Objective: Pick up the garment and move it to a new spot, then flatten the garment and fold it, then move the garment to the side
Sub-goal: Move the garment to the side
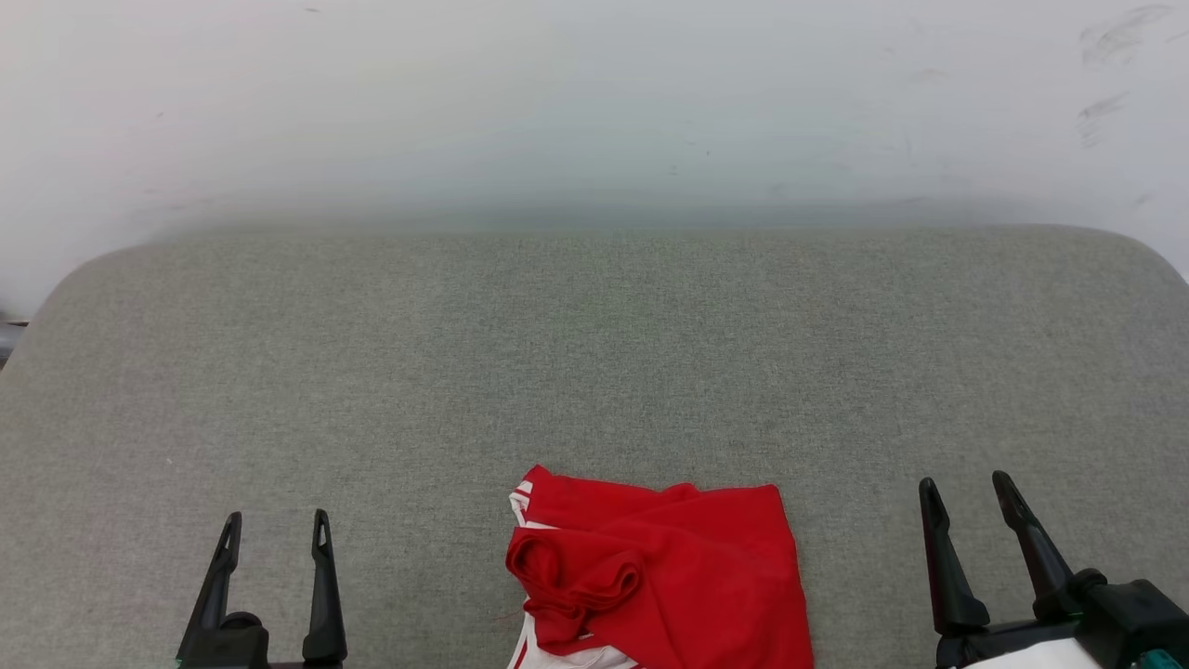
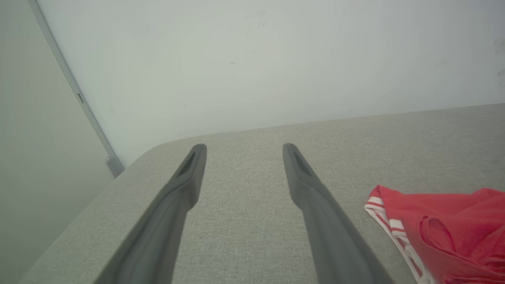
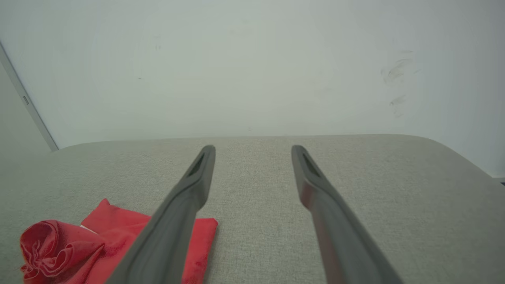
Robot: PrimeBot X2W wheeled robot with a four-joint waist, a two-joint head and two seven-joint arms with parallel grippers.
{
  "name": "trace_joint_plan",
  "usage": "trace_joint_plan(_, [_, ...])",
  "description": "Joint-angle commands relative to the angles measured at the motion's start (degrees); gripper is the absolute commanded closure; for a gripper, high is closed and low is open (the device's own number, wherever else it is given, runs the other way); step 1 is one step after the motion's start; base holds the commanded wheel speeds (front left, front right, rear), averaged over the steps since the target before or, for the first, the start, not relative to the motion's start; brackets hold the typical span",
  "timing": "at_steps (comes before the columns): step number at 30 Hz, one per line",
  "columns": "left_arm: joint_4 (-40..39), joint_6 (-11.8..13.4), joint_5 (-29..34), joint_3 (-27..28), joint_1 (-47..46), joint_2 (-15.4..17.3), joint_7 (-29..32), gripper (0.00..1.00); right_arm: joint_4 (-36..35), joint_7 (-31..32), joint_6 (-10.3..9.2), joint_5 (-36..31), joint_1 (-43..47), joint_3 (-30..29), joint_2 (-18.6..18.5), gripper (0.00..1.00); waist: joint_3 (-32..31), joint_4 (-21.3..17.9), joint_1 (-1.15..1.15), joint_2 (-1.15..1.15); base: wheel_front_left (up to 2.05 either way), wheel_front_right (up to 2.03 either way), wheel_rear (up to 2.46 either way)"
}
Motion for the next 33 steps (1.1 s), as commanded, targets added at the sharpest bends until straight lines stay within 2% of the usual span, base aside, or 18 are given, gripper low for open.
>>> trace_joint_plan(1, [0.2, 0.0, 0.0, 0.1, 0.5, 0.2, -0.1, 0.00, -0.3, -0.2, -0.05, 0.3, 0.6, -0.2, 0.3, 0.00, 0.0, 0.0, 0.01, 0.00, 0.00, 0.00, 0.00])
trace_joint_plan(10, [1.2, -0.3, -0.5, -0.1, -0.3, 0.2, -0.1, 0.00, -0.2, -0.2, -0.05, -0.5, -1.1, -0.4, 0.5, 0.00, 0.0, 0.5, 0.01, 0.00, 0.00, 0.00, 0.00])
trace_joint_plan(16, [1.8, -0.5, -0.7, -0.4, -1.0, 0.0, -0.1, 0.00, -1.3, 5.5, -0.05, 1.1, -9.3, 0.6, -4.9, 0.00, 0.1, 1.3, 0.01, 0.00, 0.00, 0.00, 0.00])
trace_joint_plan(18, [2.0, -0.6, -0.9, -0.3, -1.1, -0.1, -0.1, 0.00, -1.4, 9.2, -0.05, 2.3, -12.8, 2.7, -8.0, 0.00, 0.2, 1.6, 0.01, 0.00, 0.00, 0.00, 0.00])
trace_joint_plan(19, [2.1, -0.8, -1.0, -0.4, -1.5, -0.2, -0.1, 0.00, -1.3, 16.0, -0.05, 5.7, -18.0, 6.4, -12.2, 0.00, 0.5, 2.1, 0.01, 0.00, 0.00, 0.00, 0.00])
trace_joint_plan(26, [2.5, -1.0, -0.9, -0.5, -2.3, -0.5, -0.1, 0.00, -0.7, 35.9, -0.06, 18.7, -25.3, 17.5, -20.1, 0.00, 1.2, 3.1, 0.01, 0.00, 0.00, 0.00, 0.00])
trace_joint_plan(29, [2.6, -1.0, -0.9, -0.4, -2.4, -0.6, -0.1, 0.00, -0.1, 43.8, -0.05, 24.2, -25.5, 21.8, -22.9, 0.00, 1.6, 3.5, 0.01, 0.00, 0.00, 0.00, 0.00])
trace_joint_plan(33, [2.6, -1.1, -0.8, -0.5, -3.0, -0.8, -0.1, 0.00, 0.9, 50.9, -0.05, 29.5, -24.0, 26.2, -25.7, 0.00, 2.4, 4.1, 0.01, 0.00, 0.00, 0.00, 0.00])
